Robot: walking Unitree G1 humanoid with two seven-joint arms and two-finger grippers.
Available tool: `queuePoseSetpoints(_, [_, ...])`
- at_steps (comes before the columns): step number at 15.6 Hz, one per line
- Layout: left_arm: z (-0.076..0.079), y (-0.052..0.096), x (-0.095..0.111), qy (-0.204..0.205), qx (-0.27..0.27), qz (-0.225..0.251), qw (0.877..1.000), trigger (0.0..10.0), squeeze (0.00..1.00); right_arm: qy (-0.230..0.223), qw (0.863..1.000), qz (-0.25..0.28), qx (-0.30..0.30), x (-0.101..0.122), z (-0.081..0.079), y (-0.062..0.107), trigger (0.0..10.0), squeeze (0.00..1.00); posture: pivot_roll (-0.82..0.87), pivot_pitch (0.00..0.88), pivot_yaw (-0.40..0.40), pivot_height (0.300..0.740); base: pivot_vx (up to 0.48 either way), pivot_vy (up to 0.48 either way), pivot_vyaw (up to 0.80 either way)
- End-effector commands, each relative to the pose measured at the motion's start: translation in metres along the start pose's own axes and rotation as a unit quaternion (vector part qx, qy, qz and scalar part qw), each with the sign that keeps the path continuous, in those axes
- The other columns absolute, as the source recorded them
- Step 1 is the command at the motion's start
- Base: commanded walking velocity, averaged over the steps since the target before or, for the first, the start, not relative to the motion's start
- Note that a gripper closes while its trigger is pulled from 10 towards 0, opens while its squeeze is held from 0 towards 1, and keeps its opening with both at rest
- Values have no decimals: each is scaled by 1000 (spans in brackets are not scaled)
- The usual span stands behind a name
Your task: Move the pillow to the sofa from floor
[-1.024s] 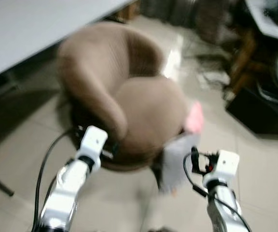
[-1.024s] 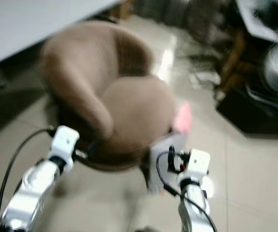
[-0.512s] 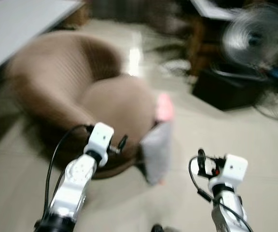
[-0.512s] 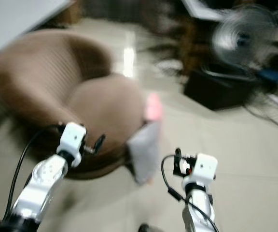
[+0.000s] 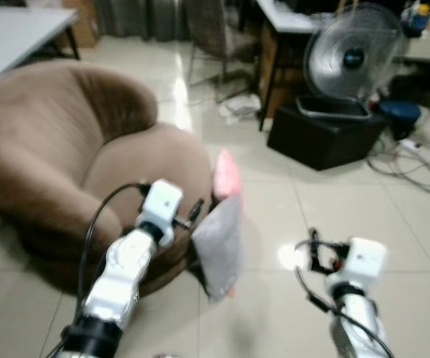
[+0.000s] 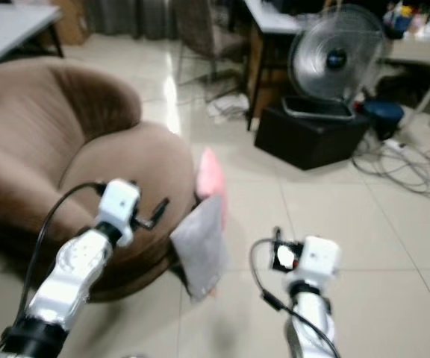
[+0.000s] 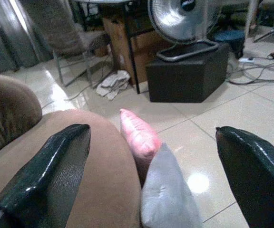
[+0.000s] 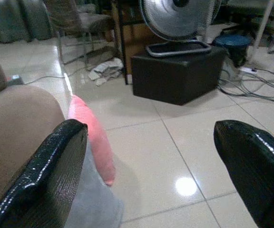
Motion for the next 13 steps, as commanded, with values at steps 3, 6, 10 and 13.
queuePoseSetpoints(3, [6,-8,6,-4,-10,12,1000,10000,0,12,1000,-1,-15,1,12,0,10000,0,74,0,-36,740,291,0,0])
queuePoseSetpoints(6, [7,-8,2,-4,-11,8,1000,10000,0,12,1000,-14,-21,-3,15,0,10000,0,71,0,-32,740,291,0,0])
queuePoseSetpoints(10, [5,-8,1,-6,-8,7,1000,10000,0,20,1000,-9,-14,-1,14,0,10000,0,70,0,-32,740,289,0,-100])
queuePoseSetpoints(13, [5,-8,0,-7,-9,7,1000,10000,0,16,1000,-19,-15,-3,14,0,10000,0,71,0,-32,740,290,0,-177])
Point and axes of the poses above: a point about 5 cm out from each wrist's last joint towards the gripper, its own y axis pointing back from the gripper into the wrist, its own x axis along the axis of the wrist's last joint, z = x × y, the point moved 2 cm from there along -y, pointing out of the wrist towards the gripper, and after that the axes turned 14 degrees about y, right-handed, at the moved point
